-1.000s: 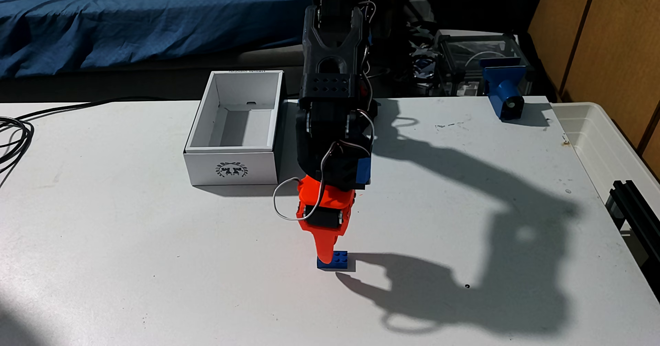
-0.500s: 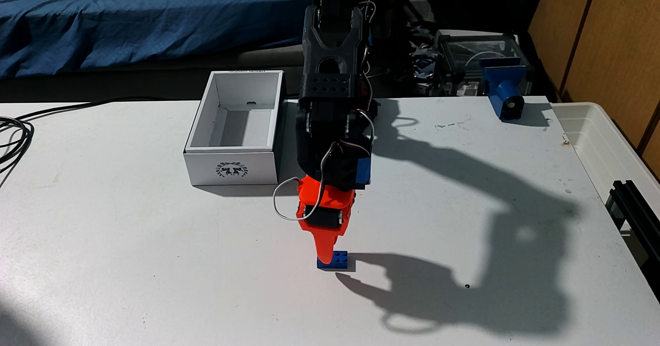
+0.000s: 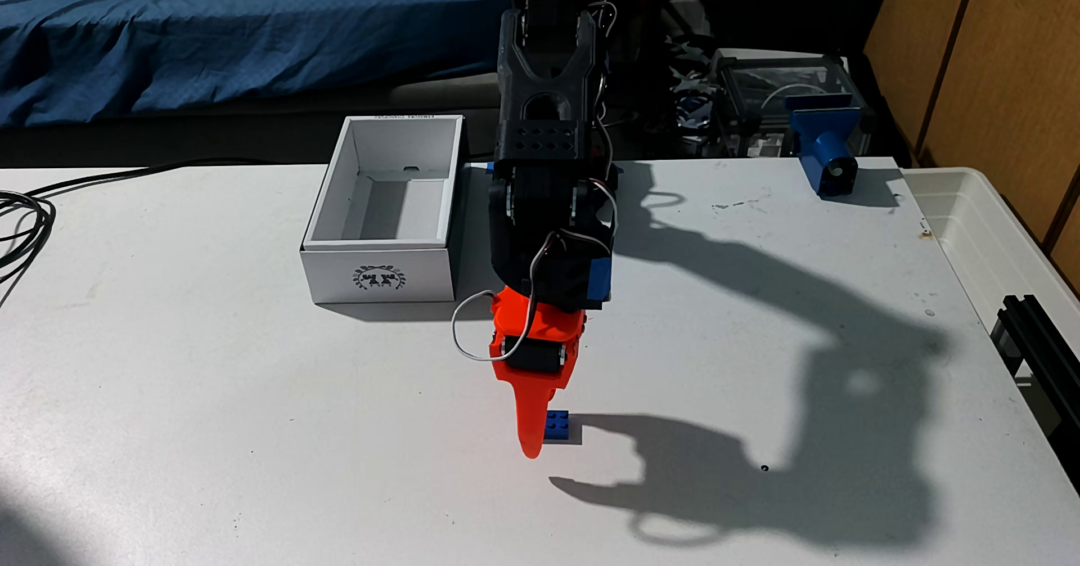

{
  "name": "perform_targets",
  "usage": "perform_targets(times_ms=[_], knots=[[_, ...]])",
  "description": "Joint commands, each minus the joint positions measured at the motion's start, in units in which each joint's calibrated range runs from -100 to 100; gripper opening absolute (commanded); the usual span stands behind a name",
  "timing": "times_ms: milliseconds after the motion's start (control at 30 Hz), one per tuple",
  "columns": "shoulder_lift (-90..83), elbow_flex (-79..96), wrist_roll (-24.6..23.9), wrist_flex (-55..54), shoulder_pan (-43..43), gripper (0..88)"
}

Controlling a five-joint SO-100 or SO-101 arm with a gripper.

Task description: Grab the blue brick and place in box

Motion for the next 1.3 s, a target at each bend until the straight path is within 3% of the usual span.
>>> perform_targets(times_ms=[0, 567, 1267], knots=[[-0.2, -0.5, 0.3, -0.4, -1.1, 23.6], [-0.1, 5.6, 2.8, -4.7, -3.7, 23.4], [-0.1, 5.7, 4.8, -4.3, -0.8, 24.1]])
